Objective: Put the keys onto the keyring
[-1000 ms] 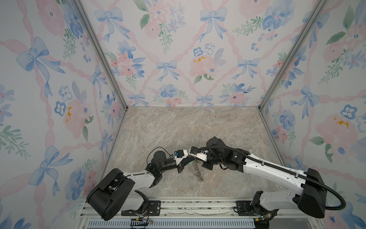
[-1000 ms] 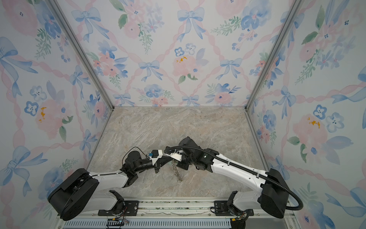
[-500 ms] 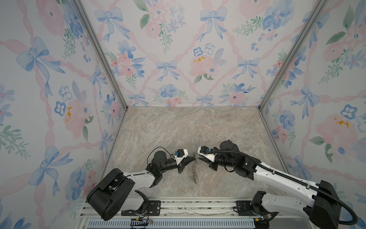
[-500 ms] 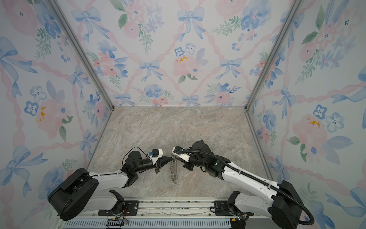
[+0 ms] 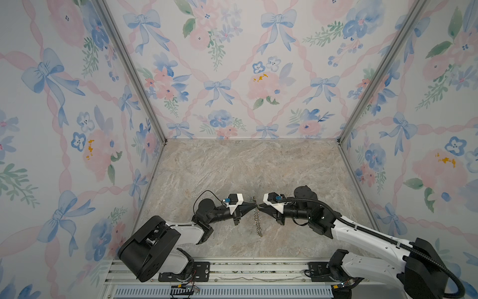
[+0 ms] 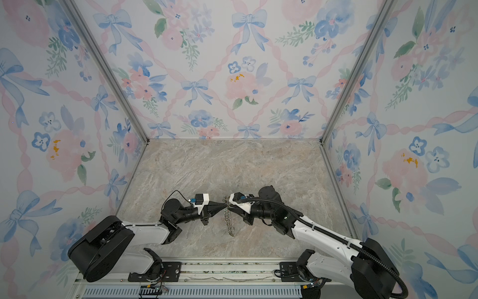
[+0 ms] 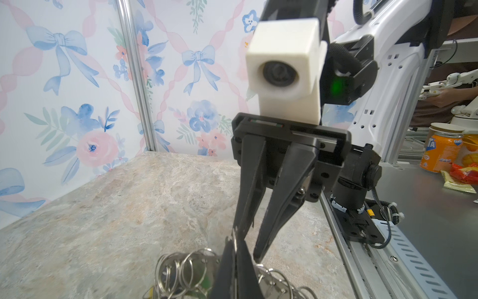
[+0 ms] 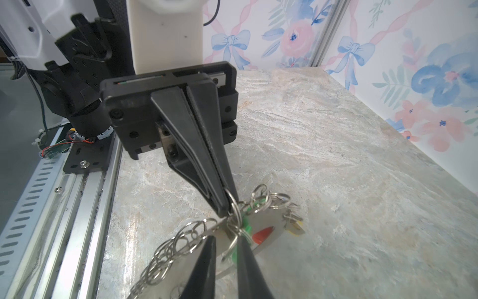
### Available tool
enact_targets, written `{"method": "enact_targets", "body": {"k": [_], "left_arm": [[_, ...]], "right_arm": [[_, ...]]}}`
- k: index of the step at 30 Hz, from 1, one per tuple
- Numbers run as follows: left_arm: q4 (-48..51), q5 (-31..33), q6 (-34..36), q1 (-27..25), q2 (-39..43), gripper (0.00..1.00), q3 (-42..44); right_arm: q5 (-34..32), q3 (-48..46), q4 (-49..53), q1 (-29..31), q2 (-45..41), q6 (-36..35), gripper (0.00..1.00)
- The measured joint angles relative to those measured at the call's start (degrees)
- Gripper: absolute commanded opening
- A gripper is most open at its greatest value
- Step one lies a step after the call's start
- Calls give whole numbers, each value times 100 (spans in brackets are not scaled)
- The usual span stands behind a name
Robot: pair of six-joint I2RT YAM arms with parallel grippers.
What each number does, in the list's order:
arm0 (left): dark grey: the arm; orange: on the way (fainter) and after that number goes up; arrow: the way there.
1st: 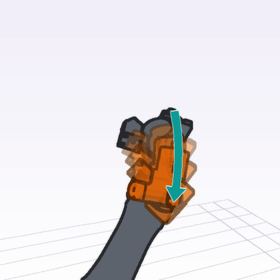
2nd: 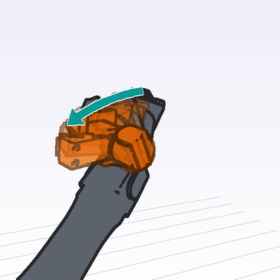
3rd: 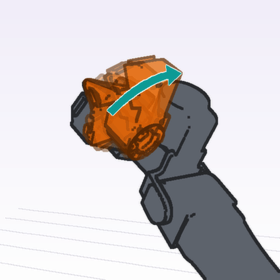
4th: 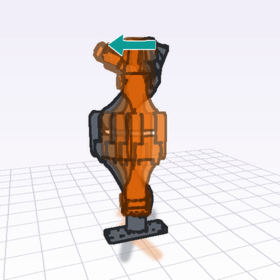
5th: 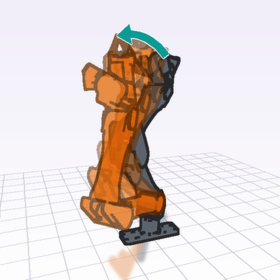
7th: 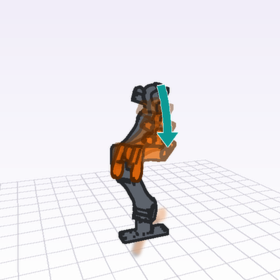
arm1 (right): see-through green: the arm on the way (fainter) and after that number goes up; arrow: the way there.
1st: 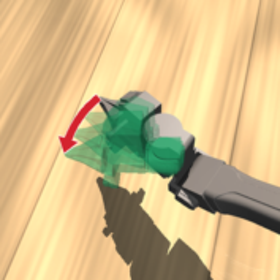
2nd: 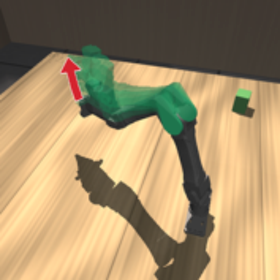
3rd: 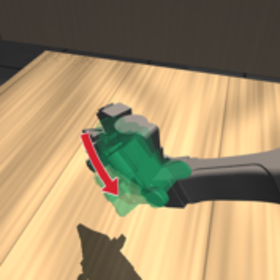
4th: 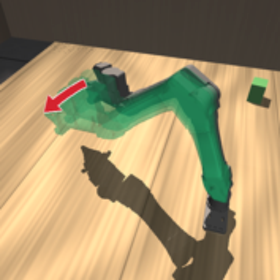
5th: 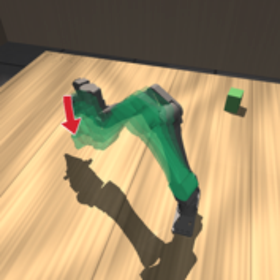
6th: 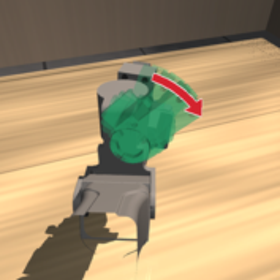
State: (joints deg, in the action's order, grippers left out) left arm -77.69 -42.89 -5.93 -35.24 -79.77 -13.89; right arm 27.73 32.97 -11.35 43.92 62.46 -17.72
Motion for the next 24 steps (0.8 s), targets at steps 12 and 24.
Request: {"method": "enact_targets", "body": {"k": [12,24], "left_arm": [[-883,-264,-234,-7,-254,0,61],[-1213,-352,-365,-81,-343,0,61]], "right_arm": [[350,-140,-485,-118,-367,186,17],[682,-140,-785,-118,-168,339,10]]}}
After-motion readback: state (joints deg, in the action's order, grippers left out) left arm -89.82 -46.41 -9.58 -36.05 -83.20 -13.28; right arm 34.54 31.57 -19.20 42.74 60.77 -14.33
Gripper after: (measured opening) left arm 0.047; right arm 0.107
